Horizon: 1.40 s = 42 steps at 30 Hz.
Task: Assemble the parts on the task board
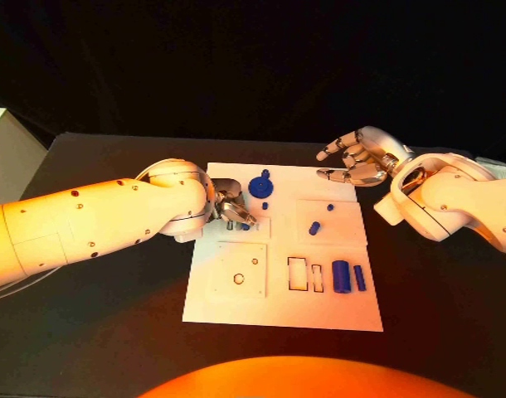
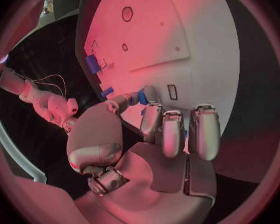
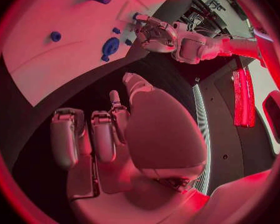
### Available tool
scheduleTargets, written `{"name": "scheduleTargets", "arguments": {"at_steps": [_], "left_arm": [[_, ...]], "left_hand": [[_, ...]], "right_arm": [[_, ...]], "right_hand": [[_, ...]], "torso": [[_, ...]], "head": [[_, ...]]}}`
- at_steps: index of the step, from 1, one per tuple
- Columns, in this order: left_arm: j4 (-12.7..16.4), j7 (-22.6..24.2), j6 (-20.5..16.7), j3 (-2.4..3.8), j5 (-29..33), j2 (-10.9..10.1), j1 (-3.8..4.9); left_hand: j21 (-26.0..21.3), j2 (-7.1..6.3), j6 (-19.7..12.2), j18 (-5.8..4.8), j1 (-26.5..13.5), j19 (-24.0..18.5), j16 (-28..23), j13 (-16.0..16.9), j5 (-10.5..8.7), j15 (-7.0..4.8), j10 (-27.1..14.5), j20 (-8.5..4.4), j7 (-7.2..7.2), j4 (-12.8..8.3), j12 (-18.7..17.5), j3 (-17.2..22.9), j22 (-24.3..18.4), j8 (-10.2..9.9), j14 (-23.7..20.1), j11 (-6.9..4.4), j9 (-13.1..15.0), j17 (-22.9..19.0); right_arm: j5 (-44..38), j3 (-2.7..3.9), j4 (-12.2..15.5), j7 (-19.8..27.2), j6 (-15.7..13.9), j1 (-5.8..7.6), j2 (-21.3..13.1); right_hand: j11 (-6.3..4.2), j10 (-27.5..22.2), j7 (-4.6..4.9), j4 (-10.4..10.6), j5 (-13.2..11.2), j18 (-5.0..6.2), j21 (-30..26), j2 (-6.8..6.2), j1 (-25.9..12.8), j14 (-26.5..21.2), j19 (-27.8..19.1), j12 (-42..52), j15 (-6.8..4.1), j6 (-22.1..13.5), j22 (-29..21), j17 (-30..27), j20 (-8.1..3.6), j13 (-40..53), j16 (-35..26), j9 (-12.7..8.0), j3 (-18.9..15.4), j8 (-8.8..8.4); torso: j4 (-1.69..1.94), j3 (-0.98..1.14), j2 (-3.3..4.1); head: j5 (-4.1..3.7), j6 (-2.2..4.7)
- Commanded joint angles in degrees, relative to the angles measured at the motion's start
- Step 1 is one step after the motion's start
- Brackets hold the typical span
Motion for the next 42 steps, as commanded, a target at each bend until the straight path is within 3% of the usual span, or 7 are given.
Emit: {"name": "scheduleTargets", "arguments": {"at_steps": [1, 11, 18, 42], "left_arm": [[0.14, 0.53, 0.48, -0.12, 0.76, 0.28, -0.17], [-0.01, 0.53, 0.97, -0.13, 0.88, 0.35, -0.17], [-0.03, 0.53, 1.46, -0.13, 1.26, 0.41, -0.17], [-0.51, 0.64, 1.13, -0.12, 4.19, 0.54, -0.17]], "left_hand": [[-0.15, -0.34, -0.12, -0.53, -0.41, -0.01, 0.19, 0.04, -0.17, -0.49, -0.27, -0.17, -0.18, -0.11, -0.11, -0.34, 4.07, 0.17, 5.96, 0.09, -0.04, 15.09], [-0.34, 0.28, -0.88, -0.46, 3.80, -0.17, 0.19, -0.03, 0.52, -0.64, -0.47, -0.30, -0.35, -1.80, -0.30, 0.69, 3.83, 0.01, 5.96, -0.10, -0.09, 15.09], [-0.46, 0.61, -1.37, -0.43, 8.85, -0.26, 0.19, 0.06, 1.36, -0.43, -0.46, -0.15, 0.14, -5.28, -0.43, 6.19, 3.72, 0.25, 5.96, 0.19, 0.03, 15.09], [-0.15, 1.79, -1.00, -0.55, 9.35, 0.10, 0.19, 0.72, 1.75, -0.26, -0.07, 0.01, 0.32, -6.09, -0.03, 9.75, 4.35, 0.55, 5.96, 0.32, 0.08, 15.09]], "right_arm": [[-0.48, 0.00, 0.06, 0.46, 0.82, -0.04, 0.02], [-0.46, 0.00, 0.12, 0.47, 0.81, -0.04, 0.02], [-0.45, 0.00, 0.19, 0.50, 0.84, -0.04, 0.03], [-0.30, 0.00, 0.23, 0.64, 0.85, -0.04, 0.00]], "right_hand": [[-0.03, -0.31, 0.00, -0.13, 0.21, 0.80, -0.24, -0.12, -0.59, 4.72, 3.09, -0.12, 0.39, -0.34, 10.86, 10.84, 0.25, 4.95, -0.29, -0.08, 0.37, -0.10], [-0.03, -0.31, 0.00, -0.13, 0.21, 0.80, -0.24, -0.12, -0.59, 4.72, 3.09, -0.12, 0.39, -0.34, 10.86, 10.84, 0.25, 4.95, -0.29, -0.08, 0.37, -0.10], [-0.03, -0.24, 0.00, -0.14, 0.37, 0.80, -0.23, -0.20, -0.71, 4.73, 3.10, -0.03, 0.39, -0.34, 10.87, 10.84, 0.25, 5.02, -0.30, -0.11, 0.53, -0.11], [-0.03, -0.21, 0.01, -0.11, 0.44, 0.78, -0.18, -0.22, -0.86, 4.74, 3.12, -0.01, 0.39, -0.32, 10.91, 10.88, 0.25, 5.03, -0.28, -0.12, 0.66, -0.09]], "torso": [[0.03, 0.01, 0.00], [-0.01, -0.01, 0.00], [0.01, 0.00, 0.00], [-0.02, 0.03, 0.00]], "head": [[-0.01, -0.03], [0.03, -0.16], [0.02, -0.29], [0.16, -0.27]]}}
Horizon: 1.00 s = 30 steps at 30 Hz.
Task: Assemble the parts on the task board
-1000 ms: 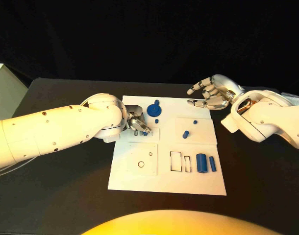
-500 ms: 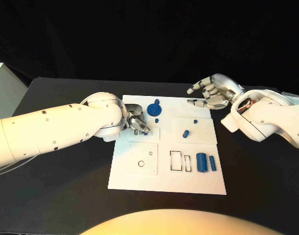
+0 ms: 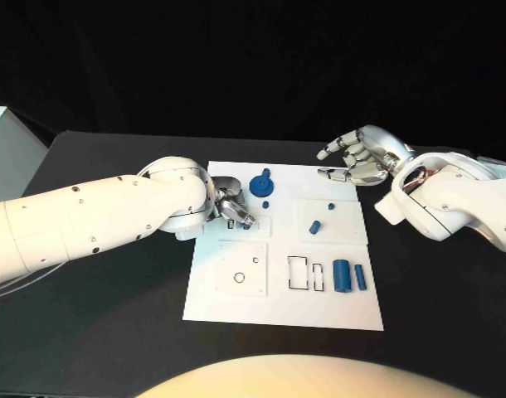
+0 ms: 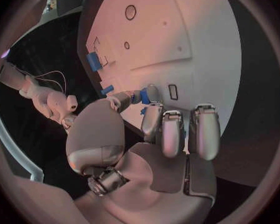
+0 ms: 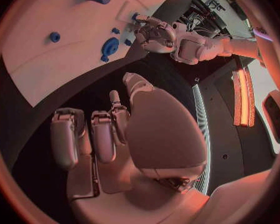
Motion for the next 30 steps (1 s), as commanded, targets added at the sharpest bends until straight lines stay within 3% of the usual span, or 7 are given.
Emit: {"name": "scheduleTargets", "arguments": {"at_steps": [1, 30], "left_arm": [[0.16, 0.63, 1.18, -0.17, 2.07, 0.37, -0.27], [0.71, 0.50, 4.15, -0.15, -0.01, -0.26, -0.20]], "left_hand": [[0.07, 3.09, 0.29, -0.55, 2.60, 0.10, 0.19, 0.07, 0.26, 0.16, 0.13, 0.01, -0.29, -7.17, 0.18, 7.63, 4.37, 0.25, 5.96, 0.08, 0.09, 15.09], [0.29, 2.95, 0.48, -0.64, 2.42, 0.36, 0.19, 0.15, 0.39, 0.19, 0.26, 0.04, -0.31, -7.91, 0.23, 8.78, 4.82, 0.35, 5.96, 0.07, 0.10, 15.09]], "right_arm": [[-0.33, 0.00, 0.12, 0.59, 0.79, -0.04, 0.00], [-0.32, 0.00, 0.10, 0.63, 0.71, -0.04, -0.08]], "right_hand": [[-0.03, -0.21, 0.04, -0.03, 0.11, 0.78, -0.18, 0.09, -0.55, 4.74, 3.12, -0.01, 0.39, -0.35, 10.94, 10.84, 0.25, 5.00, -0.28, -0.06, 0.26, -0.09], [-0.03, -0.21, 0.04, -0.03, 0.11, 0.78, -0.18, 0.09, -0.55, 4.74, 3.12, -0.01, 0.39, -0.35, 10.94, 10.84, 0.25, 5.00, -0.28, -0.06, 0.26, -0.09]], "torso": [[0.00, 0.01, 0.01], [0.04, -0.04, 0.02]], "head": [[0.02, -0.01], [0.07, -0.29]]}}
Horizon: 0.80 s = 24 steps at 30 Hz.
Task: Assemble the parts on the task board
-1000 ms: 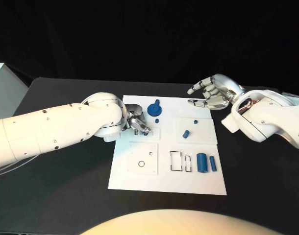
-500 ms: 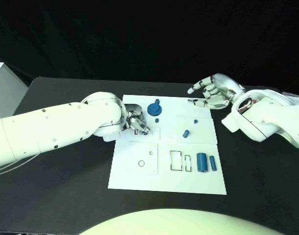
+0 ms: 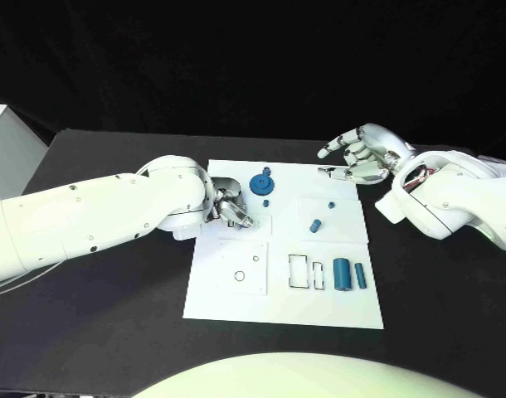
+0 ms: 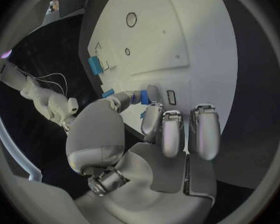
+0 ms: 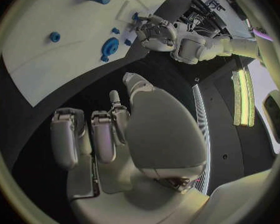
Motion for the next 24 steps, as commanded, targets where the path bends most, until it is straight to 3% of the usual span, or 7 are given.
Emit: {"name": "scheduleTargets", "arguments": {"at_steps": [1, 19, 24], "left_arm": [[0.30, 0.49, 1.96, -0.13, -0.37, 0.22, -0.20], [-0.95, 0.48, 0.98, -0.10, -0.15, 0.97, -0.20], [-1.43, 0.39, 1.46, -0.09, 0.31, 1.41, -0.20]], "left_hand": [[0.29, 2.93, 0.26, -0.64, 2.45, 0.36, 0.19, 0.02, 0.20, 0.18, 0.26, 0.04, -0.38, -8.23, 0.23, 8.46, 4.83, 0.20, 5.96, 0.06, 0.05, 15.09], [0.20, 3.22, 0.33, -0.59, 2.08, 0.23, 0.19, -0.11, -0.09, 0.20, 0.26, 0.05, -0.31, -8.17, 0.11, 8.92, 4.63, 0.19, 5.96, 0.12, 0.02, 15.09], [0.08, 3.76, 0.21, -0.53, 1.25, 0.06, 0.19, -0.33, -0.97, 0.24, 0.17, 0.09, -0.22, -7.90, -0.09, 8.99, 4.40, 0.14, 5.96, 0.18, 0.01, 15.09]], "right_arm": [[-0.34, 0.00, 0.08, 0.59, 0.71, -0.04, -0.01], [-0.34, 0.00, 0.10, 0.58, 0.67, -0.04, -0.03], [-0.34, 0.00, 0.03, 0.61, 0.69, -0.04, 0.04]], "right_hand": [[-0.03, -0.21, 0.05, -0.03, 0.12, 0.78, -0.18, 0.08, -0.56, 4.74, 3.12, -0.01, 0.39, -0.36, 10.95, 10.86, 0.25, 5.01, -0.28, -0.07, 0.27, -0.09], [-0.03, -0.21, 0.05, -0.03, 0.12, 0.78, -0.18, 0.08, -0.56, 4.74, 3.12, -0.01, 0.39, -0.36, 10.95, 10.86, 0.25, 5.01, -0.28, -0.07, 0.27, -0.09], [-0.04, -0.19, 0.04, -0.08, 0.20, 0.79, -0.22, -0.07, -0.80, 4.74, 3.12, 0.01, 0.39, -0.34, 10.94, 10.85, 0.25, 5.00, -0.29, -0.10, 0.60, -0.08]], "torso": [[-0.01, -0.01, 0.04], [-0.02, 0.01, 0.03], [-0.01, 0.04, 0.04]], "head": [[0.03, -0.03], [-0.01, -0.04], [0.03, -0.10]]}}
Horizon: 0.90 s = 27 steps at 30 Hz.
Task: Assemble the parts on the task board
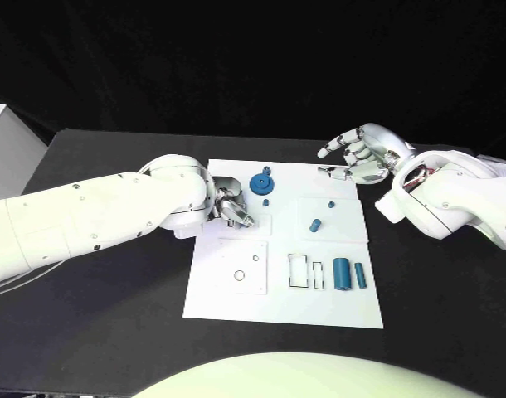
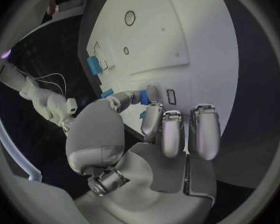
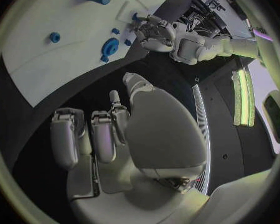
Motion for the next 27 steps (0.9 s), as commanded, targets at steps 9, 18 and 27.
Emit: {"name": "scheduleTargets", "arguments": {"at_steps": [9, 18, 27], "left_arm": [[-0.94, 0.17, 2.11, -0.14, 1.07, 0.97, -0.20], [-1.81, 0.04, 3.23, -0.15, 1.47, 1.57, -0.18], [-2.11, 0.02, 3.39, -0.15, 1.70, 1.78, -0.17]], "left_hand": [[-0.06, 4.34, -0.17, -0.48, 0.71, -0.11, 0.19, -0.17, -1.56, 0.29, -0.04, 0.16, -0.47, -7.67, -0.21, 8.21, 4.20, -0.13, 5.96, 0.13, -0.04, 15.09], [-0.08, 5.27, -0.14, -0.47, 0.07, -0.14, 0.19, -0.07, -2.15, 0.30, -0.05, 0.18, -0.50, -7.41, -0.16, 8.10, 4.19, -0.13, 5.96, 0.13, -0.03, 15.09], [-0.07, 6.43, 0.07, -0.49, -1.47, -0.08, 0.19, 0.39, -5.20, 0.30, 0.07, 0.21, -0.61, -7.23, 0.18, 7.43, 4.33, -0.11, 5.96, 0.10, 0.01, 15.09]], "right_arm": [[-0.35, 0.00, -0.01, 0.62, 0.73, -0.05, 0.07], [-0.35, 0.00, -0.03, 0.63, 0.79, -0.09, 0.08], [-0.35, 0.00, -0.07, 0.66, 0.87, -0.22, 0.12]], "right_hand": [[-0.04, -0.19, 0.04, -0.08, 0.22, 0.78, -0.18, -0.08, -0.80, 4.74, 3.13, 0.01, 0.38, -0.35, 10.93, 10.89, 0.25, 5.00, -0.28, -0.10, 0.62, -0.08], [-0.05, -0.21, 0.04, -0.12, 0.32, 0.80, -0.24, -0.09, -0.76, 4.74, 3.11, -0.01, 0.38, -0.35, 10.89, 10.86, 0.24, 4.98, -0.29, -0.10, 0.74, -0.08], [-0.05, -0.21, 0.03, -0.15, 0.46, 0.78, -0.19, -0.10, -0.74, 4.74, 3.13, 0.00, 0.37, -0.35, 10.92, 10.86, 0.24, 4.98, -0.29, -0.11, 0.85, -0.08]], "torso": [[0.00, 0.05, -0.01], [0.02, 0.00, -0.03], [-0.01, -0.01, -0.01]], "head": [[0.06, -0.21], [-0.02, -0.30], [-0.03, -0.28]]}}
